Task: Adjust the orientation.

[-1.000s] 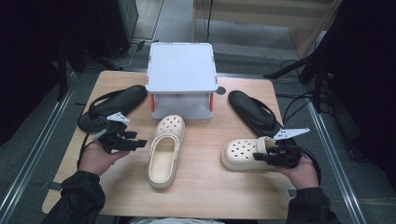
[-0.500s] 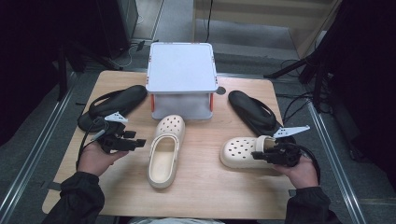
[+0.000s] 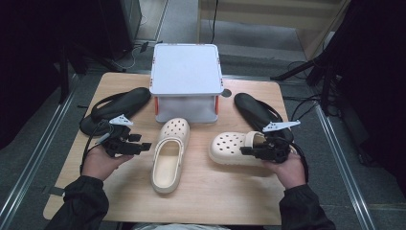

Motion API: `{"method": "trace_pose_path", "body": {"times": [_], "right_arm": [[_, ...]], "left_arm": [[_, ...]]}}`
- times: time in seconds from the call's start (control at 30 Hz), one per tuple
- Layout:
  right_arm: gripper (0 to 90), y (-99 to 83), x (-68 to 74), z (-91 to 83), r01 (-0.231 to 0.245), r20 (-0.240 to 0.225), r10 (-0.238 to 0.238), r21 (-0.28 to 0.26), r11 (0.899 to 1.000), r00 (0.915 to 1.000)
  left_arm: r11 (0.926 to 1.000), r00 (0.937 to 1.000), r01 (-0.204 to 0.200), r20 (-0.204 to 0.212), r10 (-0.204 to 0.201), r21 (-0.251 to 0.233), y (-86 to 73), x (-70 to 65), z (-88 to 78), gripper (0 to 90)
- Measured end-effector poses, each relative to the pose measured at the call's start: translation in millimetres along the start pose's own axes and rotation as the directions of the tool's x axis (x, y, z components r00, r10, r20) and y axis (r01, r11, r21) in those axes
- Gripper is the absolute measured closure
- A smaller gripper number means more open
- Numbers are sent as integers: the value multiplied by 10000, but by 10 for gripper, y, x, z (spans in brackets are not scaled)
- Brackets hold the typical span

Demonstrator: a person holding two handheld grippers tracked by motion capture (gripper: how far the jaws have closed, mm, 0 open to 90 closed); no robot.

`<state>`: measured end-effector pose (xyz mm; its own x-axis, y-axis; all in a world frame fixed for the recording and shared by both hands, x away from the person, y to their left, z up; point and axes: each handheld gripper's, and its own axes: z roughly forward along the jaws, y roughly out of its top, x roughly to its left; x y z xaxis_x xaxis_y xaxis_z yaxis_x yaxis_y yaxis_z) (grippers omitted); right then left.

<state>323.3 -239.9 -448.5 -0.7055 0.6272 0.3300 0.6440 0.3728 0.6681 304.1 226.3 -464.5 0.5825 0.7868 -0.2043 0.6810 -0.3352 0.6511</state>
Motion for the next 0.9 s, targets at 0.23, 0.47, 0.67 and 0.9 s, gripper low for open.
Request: {"method": "trace_pose_path", "body": {"times": [0.23,0.47,0.67,0.9], "right_arm": [[775,213,62,228,-432,-31,431,-260,9987,9991],[774,331,98,484,-946,424,961,-360,9949,9945],[772,370,105,634,-1197,851,1236,-494,9916,9887],[761,359,97,777,-1486,1123,1541,-558,9873,9817]], "left_arm": [[10000,9999,-73,97,72,66,17,-12,23,410],[9999,9999,-94,136,94,55,29,-11,40,410],[9999,9998,-132,146,131,47,32,-9,47,410],[9999,9998,-107,158,106,45,33,-9,51,410]]}}
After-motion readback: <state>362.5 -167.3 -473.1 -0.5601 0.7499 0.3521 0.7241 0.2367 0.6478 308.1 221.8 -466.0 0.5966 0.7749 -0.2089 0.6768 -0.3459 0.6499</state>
